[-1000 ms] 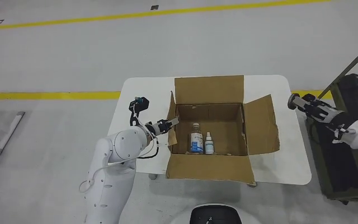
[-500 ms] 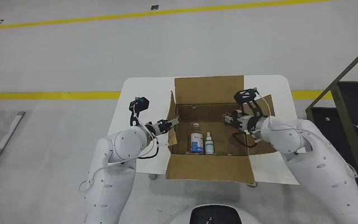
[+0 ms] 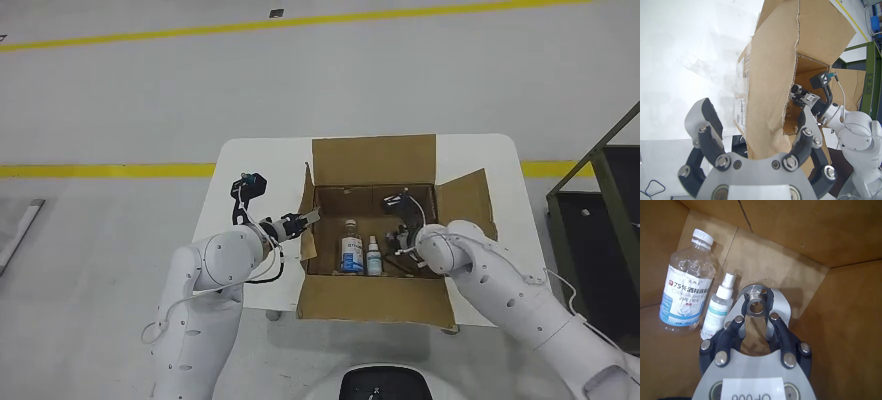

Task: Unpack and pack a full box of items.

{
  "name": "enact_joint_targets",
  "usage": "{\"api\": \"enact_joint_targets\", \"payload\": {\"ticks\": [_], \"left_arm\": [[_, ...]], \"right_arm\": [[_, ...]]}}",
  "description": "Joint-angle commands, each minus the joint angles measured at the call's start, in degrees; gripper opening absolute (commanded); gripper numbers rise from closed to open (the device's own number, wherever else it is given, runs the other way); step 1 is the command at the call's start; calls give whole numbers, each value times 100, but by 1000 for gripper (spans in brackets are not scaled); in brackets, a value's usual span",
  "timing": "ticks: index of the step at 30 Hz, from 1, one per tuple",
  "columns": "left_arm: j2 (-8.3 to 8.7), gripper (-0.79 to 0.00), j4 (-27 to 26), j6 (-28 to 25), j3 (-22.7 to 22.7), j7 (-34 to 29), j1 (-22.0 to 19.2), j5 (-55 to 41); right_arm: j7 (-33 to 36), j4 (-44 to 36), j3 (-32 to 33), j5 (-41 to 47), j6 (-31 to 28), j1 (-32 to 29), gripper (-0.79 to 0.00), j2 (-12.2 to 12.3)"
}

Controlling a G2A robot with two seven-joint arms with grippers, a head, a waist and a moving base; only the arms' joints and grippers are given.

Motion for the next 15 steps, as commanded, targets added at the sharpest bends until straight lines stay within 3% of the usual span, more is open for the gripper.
{"api": "enact_joint_targets", "payload": {"ticks": [1,5,6,7,9,12,14,15], "left_arm": [[0,0,0,0,0,0,0,0],[0,0,0,0,0,0,0,0],[0,0,0,0,0,0,0,0],[0,0,0,0,0,0,0,0],[0,0,0,0,0,0,0,0],[0,0,0,0,0,0,0,0],[0,0,0,0,0,0,0,0],[0,0,0,0,0,0,0,0]], "right_arm": [[18,23,-15,-37,4,48,-551,-21],[68,-217,102,-83,-28,15,-385,-5],[89,-325,167,-86,-44,-21,-243,13],[121,-467,247,-115,-76,-62,-52,39],[156,-846,479,-149,-137,-195,0,108],[-9,-1767,1115,2,-417,-594,-12,262],[-232,-2473,1776,-46,-610,-1047,-175,407],[-367,-2862,2131,-49,-678,-1323,-434,473]]}}
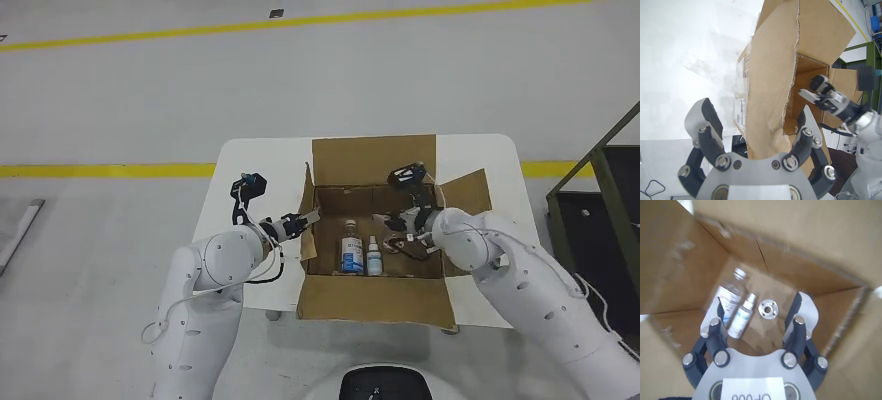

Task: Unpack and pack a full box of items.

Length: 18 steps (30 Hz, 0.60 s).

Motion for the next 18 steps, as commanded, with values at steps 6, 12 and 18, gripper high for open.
{"api": "enact_joint_targets", "payload": {"ticks": [6,12,18], "left_arm": [[0,0,0,0,0,0,0,0],[0,0,0,0,0,0,0,0],[0,0,0,0,0,0,0,0]], "right_arm": [[-1362,-2143,2937,151,-407,-2157,-785,329],[-1958,-1689,4828,1609,-624,-3322,-785,332],[-1828,-61,4504,2844,-773,-3154,-785,264]]}}
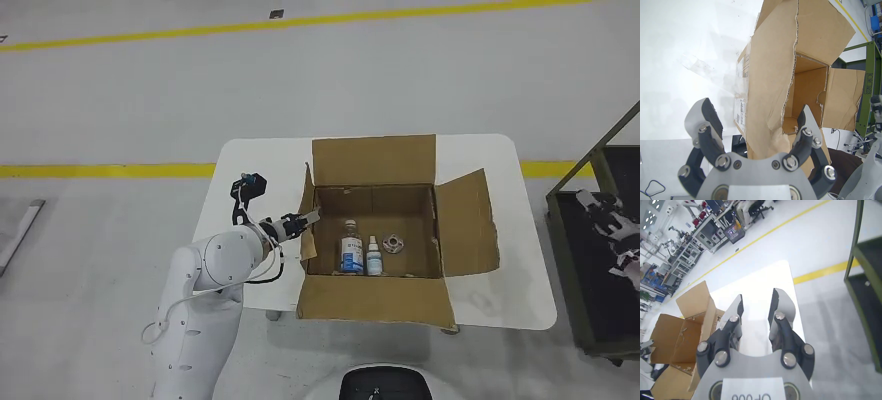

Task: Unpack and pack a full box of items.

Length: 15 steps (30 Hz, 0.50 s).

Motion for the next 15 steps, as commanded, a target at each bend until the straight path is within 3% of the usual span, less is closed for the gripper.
{"api": "enact_joint_targets", "payload": {"ticks": [1,5,10,15], "left_arm": [[0,0,0,0,0,0,0,0],[0,0,0,0,0,0,0,0],[0,0,0,0,0,0,0,0],[0,0,0,0,0,0,0,0]], "right_arm": [[180,632,-360,500,-124,288,-785,-28],[657,1171,-1060,1248,-554,896,-785,-87],[1261,1100,-1731,1601,-1097,1357,-785,-124],[1836,807,-2131,1278,-1754,1494,-785,-96]]}}
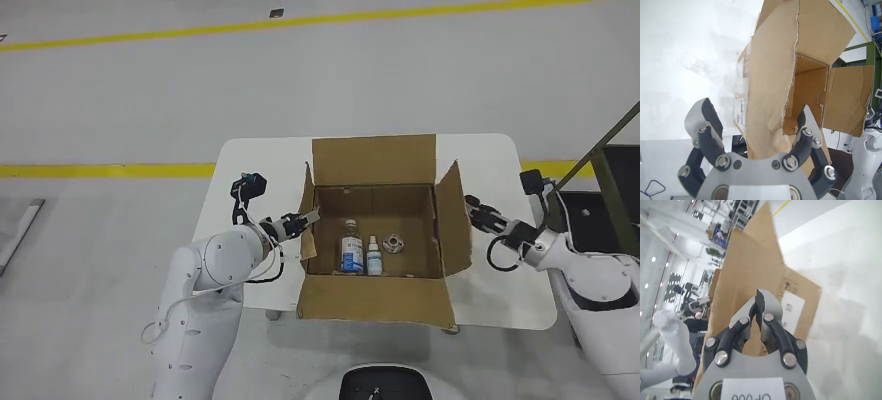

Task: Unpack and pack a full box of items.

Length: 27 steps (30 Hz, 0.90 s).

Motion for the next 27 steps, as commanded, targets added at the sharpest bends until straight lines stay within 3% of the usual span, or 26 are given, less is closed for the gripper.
{"api": "enact_joint_targets", "payload": {"ticks": [1,9,13,17,19,21,27], "left_arm": [[0,0,0,0,0,0,0,0],[-1,0,-8,-44,-6,91,35,-32],[15,0,-145,-206,-110,394,194,-145],[54,-511,-448,-328,-337,505,361,-196],[73,-705,-653,-305,-534,581,436,-282],[97,-785,-822,-306,-724,685,531,-273],[141,-785,-563,-137,-880,727,675,-20]], "right_arm": [[204,-113,-194,-470,-36,54,-785,17],[574,-142,-1246,-1821,-69,447,-785,-4],[508,-122,-1458,-1946,-11,552,-785,-16],[395,-189,-1329,-1785,-51,548,-785,11],[343,-255,-1164,-1613,-55,506,-785,35],[295,-356,-969,-1444,-68,426,-785,65],[-370,-535,-114,-726,260,61,-785,134]]}}
